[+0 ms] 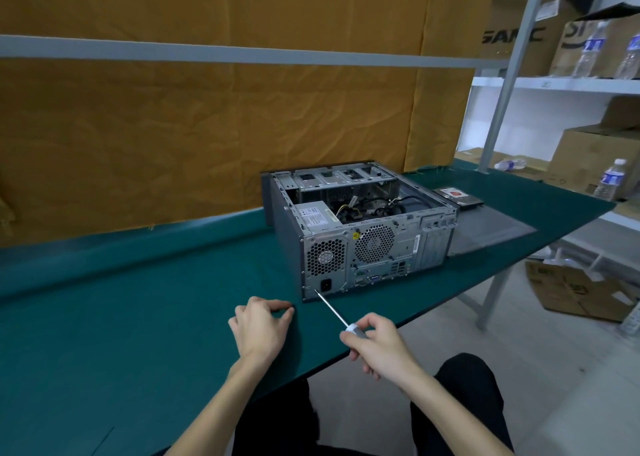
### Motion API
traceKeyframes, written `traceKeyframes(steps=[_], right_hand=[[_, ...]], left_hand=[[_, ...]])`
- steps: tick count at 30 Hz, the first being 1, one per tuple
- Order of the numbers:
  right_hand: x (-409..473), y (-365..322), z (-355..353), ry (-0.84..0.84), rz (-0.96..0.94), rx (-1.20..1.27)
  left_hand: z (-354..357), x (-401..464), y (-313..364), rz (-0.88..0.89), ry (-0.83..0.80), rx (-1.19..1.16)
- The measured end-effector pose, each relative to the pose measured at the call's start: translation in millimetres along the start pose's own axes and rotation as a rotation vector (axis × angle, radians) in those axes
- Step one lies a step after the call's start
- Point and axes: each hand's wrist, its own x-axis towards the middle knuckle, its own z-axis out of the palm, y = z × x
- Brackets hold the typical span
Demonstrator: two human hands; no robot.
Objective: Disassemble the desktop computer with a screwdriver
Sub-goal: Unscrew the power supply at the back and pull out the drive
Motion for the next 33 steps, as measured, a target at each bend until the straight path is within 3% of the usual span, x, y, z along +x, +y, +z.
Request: traceKeyframes(steps=[7, 11, 19, 33], right_hand=[[2.5, 1.2, 7.1, 0.039, -0.016, 0.051], [3.1, -4.3, 10.7, 0.047, -0.053, 0.111], [11.4, -4.4, 18.3, 0.039, -0.053, 0.161], [9.2, -6.7, 19.5, 0.041, -0.045, 0.145]], left_hand=[[-3.2, -2.3, -9.1, 0.028, -0.006, -0.079], [-3.7, -8.7, -5.4, 0.074, 0.035, -0.432], [9.1, -4.8, 37.5, 0.022, -0.244, -0.839], [16.6, -7.1, 33.4, -0.012, -0.229, -0.919]])
